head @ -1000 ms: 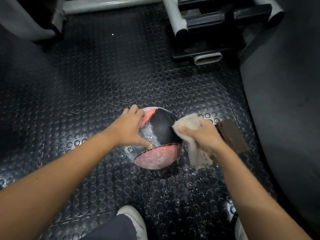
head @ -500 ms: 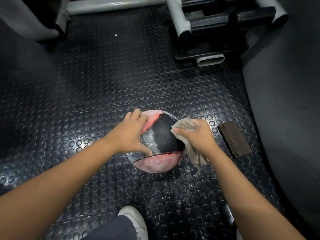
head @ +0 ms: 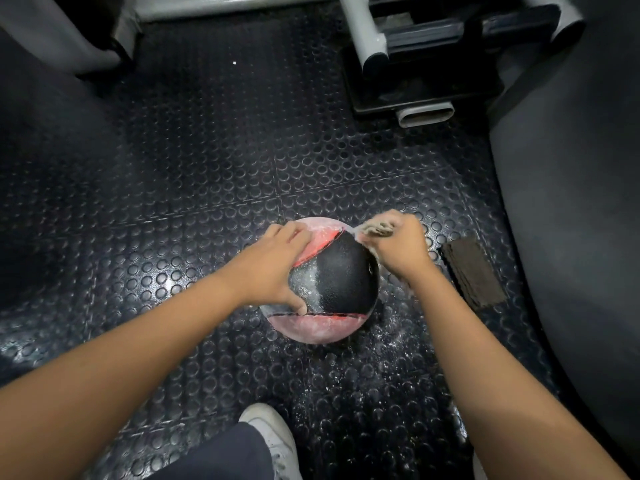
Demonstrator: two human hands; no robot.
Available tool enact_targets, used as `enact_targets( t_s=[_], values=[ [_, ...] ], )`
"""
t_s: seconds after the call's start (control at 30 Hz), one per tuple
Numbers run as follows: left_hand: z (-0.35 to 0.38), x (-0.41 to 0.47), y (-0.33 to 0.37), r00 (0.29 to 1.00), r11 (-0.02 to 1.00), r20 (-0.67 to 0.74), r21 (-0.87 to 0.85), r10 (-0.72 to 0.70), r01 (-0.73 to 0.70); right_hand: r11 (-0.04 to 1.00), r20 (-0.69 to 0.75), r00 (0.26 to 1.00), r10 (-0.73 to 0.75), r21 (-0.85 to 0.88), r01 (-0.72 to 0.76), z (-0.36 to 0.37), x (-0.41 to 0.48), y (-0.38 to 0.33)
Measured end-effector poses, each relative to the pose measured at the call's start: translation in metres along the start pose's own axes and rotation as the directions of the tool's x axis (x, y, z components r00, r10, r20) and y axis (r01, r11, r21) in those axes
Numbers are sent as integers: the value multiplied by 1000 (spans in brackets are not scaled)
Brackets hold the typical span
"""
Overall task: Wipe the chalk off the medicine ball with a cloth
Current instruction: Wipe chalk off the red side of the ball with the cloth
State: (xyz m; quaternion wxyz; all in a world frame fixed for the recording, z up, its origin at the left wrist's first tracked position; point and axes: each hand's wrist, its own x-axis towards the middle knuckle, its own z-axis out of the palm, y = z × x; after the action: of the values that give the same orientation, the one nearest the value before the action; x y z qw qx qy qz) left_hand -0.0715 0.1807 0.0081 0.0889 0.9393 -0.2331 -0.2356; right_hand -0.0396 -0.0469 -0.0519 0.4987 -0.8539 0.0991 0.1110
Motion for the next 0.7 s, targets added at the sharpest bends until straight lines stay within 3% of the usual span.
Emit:
enact_targets(
  t_s=[0.17, 0.37, 0.57, 0.7],
  values=[
    [-2, 4, 3, 999, 999, 27, 38, 32, -33, 996, 9, 997, -78, -37, 78, 12, -4, -4],
    [-1, 5, 10, 997, 996, 26, 55, 69, -70, 994, -78, 997, 1, -110, -10, 1, -6, 13],
    [-6, 6, 1, 999, 1000, 15, -4, 30, -30, 988, -21, 994, -108, -111, 105, 13, -5, 1],
    [-3, 4, 0, 999, 999, 15, -9, 36, -36, 992, -22, 999, -33, -123, 30, 4, 0, 13]
  ],
)
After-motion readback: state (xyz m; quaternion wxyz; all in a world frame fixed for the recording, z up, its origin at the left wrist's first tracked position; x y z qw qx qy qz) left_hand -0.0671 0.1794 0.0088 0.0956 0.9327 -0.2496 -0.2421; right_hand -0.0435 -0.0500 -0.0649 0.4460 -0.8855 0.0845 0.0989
